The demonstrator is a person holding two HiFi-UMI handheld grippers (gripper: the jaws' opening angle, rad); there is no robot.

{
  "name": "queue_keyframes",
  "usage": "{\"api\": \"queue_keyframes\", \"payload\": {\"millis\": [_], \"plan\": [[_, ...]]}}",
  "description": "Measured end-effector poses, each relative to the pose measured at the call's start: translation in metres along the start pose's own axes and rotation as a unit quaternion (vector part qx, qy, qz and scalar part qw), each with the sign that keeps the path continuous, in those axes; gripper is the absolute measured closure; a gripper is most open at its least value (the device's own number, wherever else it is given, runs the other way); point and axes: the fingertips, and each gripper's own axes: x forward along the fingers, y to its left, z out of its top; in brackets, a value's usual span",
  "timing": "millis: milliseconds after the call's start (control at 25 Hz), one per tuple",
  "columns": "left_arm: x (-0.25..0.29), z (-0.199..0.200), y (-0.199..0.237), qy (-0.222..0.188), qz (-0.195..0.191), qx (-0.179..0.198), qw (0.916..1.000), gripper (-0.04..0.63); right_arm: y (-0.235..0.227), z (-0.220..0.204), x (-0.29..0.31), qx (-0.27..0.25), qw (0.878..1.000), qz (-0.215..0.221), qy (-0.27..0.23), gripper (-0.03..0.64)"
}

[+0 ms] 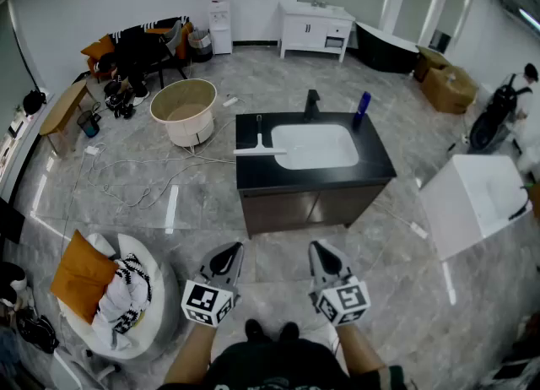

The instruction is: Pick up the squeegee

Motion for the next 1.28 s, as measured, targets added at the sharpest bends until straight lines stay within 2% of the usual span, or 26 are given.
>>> {"api": "queue_keyframes", "payload": {"millis": [400,960,1280], "plan": [[-0.003,-0.01,0.008,0.005,-0.011,-0.002,0.9999,0.597,0.014,0.001,0.01,-0.012,1.0,-0.005,0.009,0.618],[-0.012,-0.016,0.057,0.011,-0.005,-0.006,0.9999,0.597,0.039,-0.011,0.053,-0.002,1.0,-0.015,0.016,0.618],[0.016,-0.017,0.088,0.011,-0.004,-0.012,0.9999,0.597,0.027,-0.012,0.089,-0.003,1.0,-0.018,0.019,0.618]]}}
